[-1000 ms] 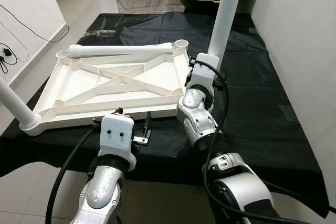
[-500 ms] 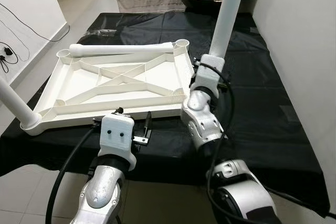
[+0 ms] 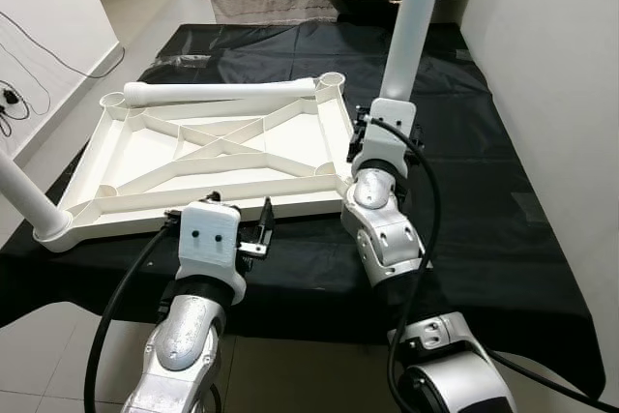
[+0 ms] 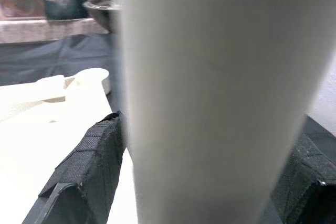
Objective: Building children table
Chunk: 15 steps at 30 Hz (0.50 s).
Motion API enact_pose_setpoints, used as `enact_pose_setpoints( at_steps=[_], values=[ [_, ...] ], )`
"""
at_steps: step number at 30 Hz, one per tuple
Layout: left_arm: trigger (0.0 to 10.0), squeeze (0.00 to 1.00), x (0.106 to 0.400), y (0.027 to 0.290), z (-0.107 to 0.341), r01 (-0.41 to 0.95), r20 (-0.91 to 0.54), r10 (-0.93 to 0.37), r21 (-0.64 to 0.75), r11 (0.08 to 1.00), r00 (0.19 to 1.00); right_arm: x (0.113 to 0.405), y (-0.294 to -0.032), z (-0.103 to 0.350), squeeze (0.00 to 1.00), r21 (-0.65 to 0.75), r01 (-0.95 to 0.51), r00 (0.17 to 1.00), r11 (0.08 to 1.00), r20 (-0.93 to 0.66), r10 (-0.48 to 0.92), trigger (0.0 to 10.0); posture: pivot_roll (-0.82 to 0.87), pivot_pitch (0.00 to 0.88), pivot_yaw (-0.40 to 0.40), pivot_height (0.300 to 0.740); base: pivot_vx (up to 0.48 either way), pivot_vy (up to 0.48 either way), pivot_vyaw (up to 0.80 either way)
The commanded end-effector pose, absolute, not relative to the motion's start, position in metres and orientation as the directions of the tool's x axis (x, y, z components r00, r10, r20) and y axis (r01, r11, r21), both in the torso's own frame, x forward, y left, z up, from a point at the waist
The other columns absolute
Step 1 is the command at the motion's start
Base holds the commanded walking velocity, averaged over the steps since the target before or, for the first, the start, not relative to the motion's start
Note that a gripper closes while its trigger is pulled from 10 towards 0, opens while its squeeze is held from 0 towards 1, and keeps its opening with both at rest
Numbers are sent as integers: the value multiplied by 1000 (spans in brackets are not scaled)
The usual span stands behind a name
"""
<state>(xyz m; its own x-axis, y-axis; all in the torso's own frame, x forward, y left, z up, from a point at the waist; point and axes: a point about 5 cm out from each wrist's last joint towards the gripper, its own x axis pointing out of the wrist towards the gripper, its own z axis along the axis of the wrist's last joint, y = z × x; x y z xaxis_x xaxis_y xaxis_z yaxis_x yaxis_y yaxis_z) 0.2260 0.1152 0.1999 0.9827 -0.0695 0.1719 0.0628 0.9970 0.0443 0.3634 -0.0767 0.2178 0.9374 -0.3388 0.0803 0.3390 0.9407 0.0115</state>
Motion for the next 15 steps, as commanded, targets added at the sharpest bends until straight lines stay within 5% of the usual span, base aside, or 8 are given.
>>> enact_pose_setpoints(
  at_steps=[1, 15],
  values=[
    [10000, 0, 227, 117, 195, 63, 155, -72, 60, 996, 985, 350, -61, 185, 0, 29, 289, 957, 957, -45, -288, 10000, 44, 98, 26, 740, 0, 0, 0],
    [10000, 0, 229, 117, 191, 66, 160, -76, 66, 996, 984, 343, -72, 179, 0, 7, 265, 961, 964, -84, -263, 10000, 37, 85, 20, 740, 0, 0, 0]
  ],
)
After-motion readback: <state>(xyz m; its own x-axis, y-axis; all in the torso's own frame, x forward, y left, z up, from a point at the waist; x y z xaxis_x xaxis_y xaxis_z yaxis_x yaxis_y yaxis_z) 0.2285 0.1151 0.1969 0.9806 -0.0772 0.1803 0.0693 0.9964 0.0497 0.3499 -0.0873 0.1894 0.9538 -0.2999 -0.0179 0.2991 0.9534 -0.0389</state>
